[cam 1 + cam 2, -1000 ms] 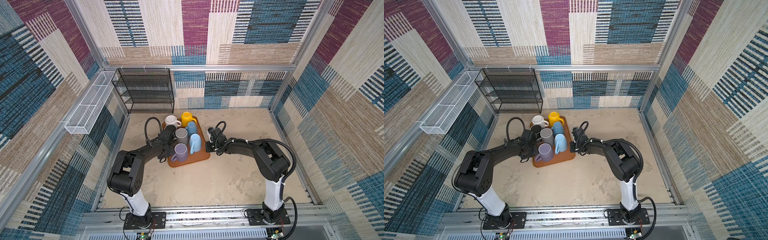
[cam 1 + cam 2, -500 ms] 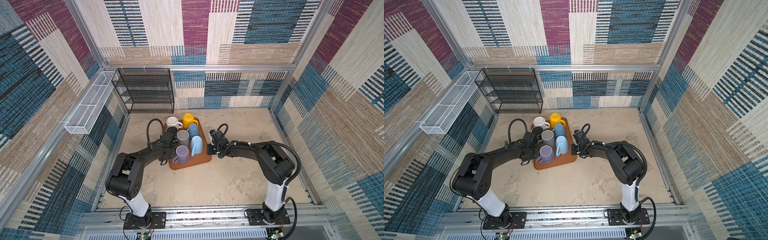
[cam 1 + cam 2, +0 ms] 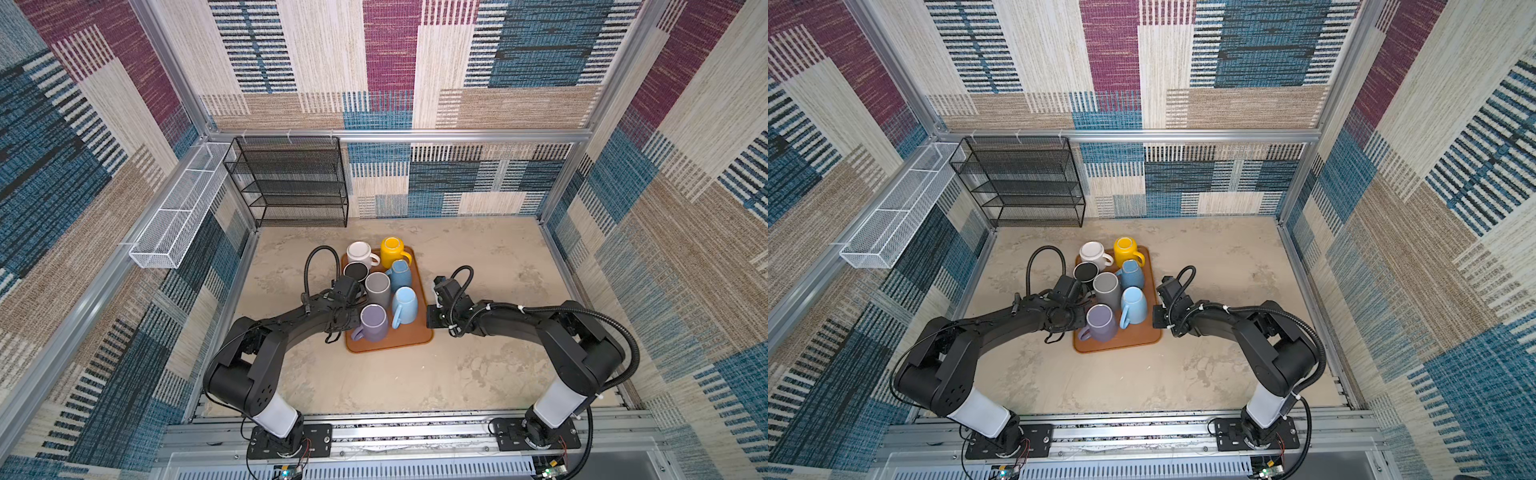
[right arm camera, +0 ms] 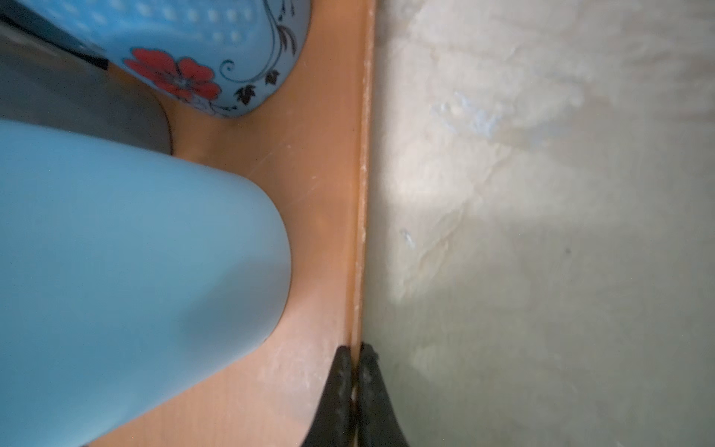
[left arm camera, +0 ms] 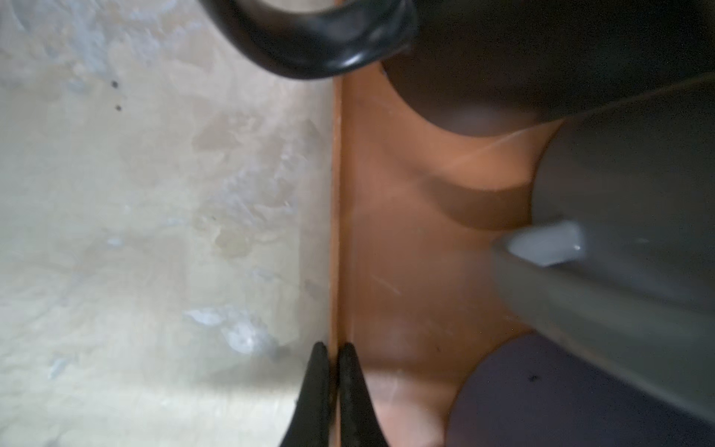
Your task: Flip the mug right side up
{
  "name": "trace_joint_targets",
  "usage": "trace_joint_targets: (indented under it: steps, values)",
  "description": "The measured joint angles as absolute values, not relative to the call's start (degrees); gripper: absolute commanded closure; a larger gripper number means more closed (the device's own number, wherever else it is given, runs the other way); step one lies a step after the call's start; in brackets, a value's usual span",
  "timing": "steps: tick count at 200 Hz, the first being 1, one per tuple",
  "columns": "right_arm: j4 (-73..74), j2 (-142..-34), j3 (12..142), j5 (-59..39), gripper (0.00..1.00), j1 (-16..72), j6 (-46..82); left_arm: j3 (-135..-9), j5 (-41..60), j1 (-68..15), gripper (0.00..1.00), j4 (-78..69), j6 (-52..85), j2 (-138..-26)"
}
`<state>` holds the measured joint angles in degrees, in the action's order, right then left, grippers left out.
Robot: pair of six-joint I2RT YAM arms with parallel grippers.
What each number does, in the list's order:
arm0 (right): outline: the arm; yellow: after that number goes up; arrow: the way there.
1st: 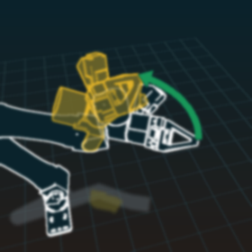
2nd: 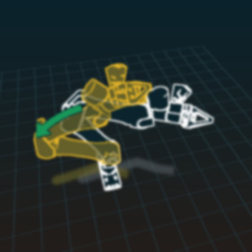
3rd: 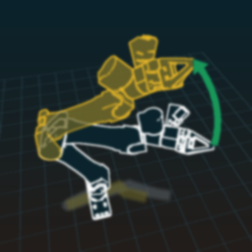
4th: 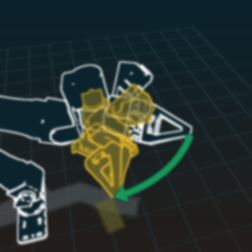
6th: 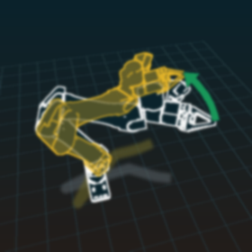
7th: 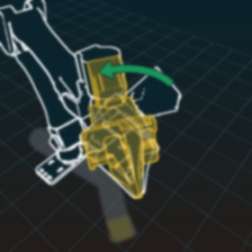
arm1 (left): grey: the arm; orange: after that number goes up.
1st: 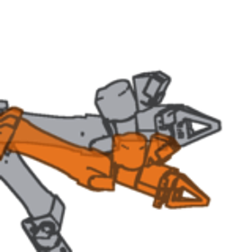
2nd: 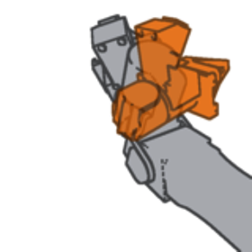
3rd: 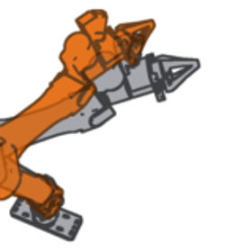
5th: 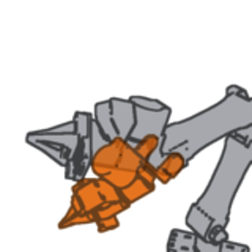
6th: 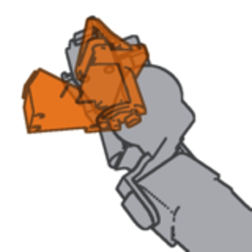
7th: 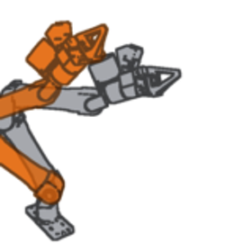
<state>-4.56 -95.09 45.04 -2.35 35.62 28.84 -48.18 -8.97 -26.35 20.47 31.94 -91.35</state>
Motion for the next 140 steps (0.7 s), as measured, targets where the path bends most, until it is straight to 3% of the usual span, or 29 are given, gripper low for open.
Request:
trace_joint_targets:
  steps: [140]
  values:
    - [-15.33,-72.47,27.57,5.26,1.00,45.47,44.56,-40.03,-10.81,-41.50,1.00,19.64,37.56,-83.85]
